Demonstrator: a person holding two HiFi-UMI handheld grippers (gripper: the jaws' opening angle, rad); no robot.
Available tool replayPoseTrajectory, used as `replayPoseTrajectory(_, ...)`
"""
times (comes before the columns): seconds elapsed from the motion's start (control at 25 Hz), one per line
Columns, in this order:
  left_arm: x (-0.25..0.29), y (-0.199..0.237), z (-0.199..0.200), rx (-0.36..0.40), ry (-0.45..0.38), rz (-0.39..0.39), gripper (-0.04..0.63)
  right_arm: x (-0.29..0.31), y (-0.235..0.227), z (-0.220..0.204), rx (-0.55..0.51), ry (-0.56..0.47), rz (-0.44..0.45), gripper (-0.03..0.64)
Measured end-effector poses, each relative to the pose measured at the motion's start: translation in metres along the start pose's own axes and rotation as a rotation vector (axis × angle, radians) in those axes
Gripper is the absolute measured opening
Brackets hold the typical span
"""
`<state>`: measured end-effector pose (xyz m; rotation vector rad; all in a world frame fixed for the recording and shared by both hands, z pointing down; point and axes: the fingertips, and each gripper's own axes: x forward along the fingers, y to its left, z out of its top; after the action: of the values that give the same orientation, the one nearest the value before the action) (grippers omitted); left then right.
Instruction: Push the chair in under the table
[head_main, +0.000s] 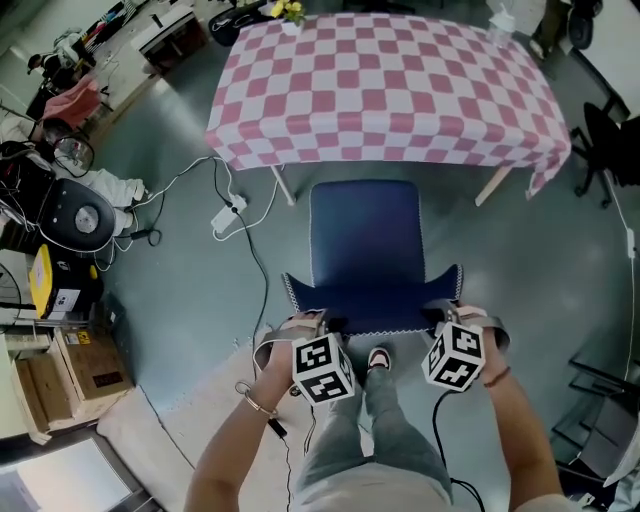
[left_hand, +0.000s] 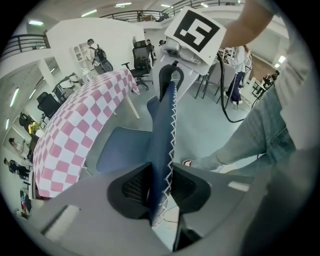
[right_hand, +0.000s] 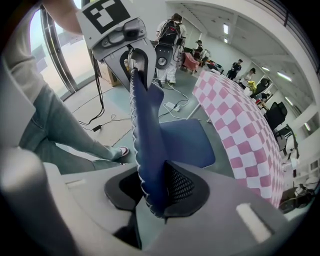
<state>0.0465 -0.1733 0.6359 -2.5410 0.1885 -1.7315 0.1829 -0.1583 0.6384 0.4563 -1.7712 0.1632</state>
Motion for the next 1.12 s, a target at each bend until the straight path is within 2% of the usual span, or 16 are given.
replayPoseTrajectory(0.48, 0.011, 0.039, 0.01, -0.038, -0.009, 0.04, 0.084, 0.01, -0.043, 0.006, -0.013, 0.012, 0.005, 0.098)
replayPoseTrajectory(0.72, 0.018, 0.056, 0.017, -0.056, -0.013, 0.086, 0.086, 0.013, -0.063, 0.005, -0.011, 0.013, -0.021, 0.098)
replayPoseTrajectory(0.96, 0.024, 0.093, 0.015, -0.068, 0.011, 0.123, 0.087, 0.023, -0.098, 0.016, -0.012, 0.009, -0.061, 0.098)
replayPoseTrajectory(1.12, 0.029, 0.113, 0.02, -0.08, 0.015, 0.103, 0.087, 0.028, -0.121, 0.02, -0.016, 0.018, -0.057, 0.1)
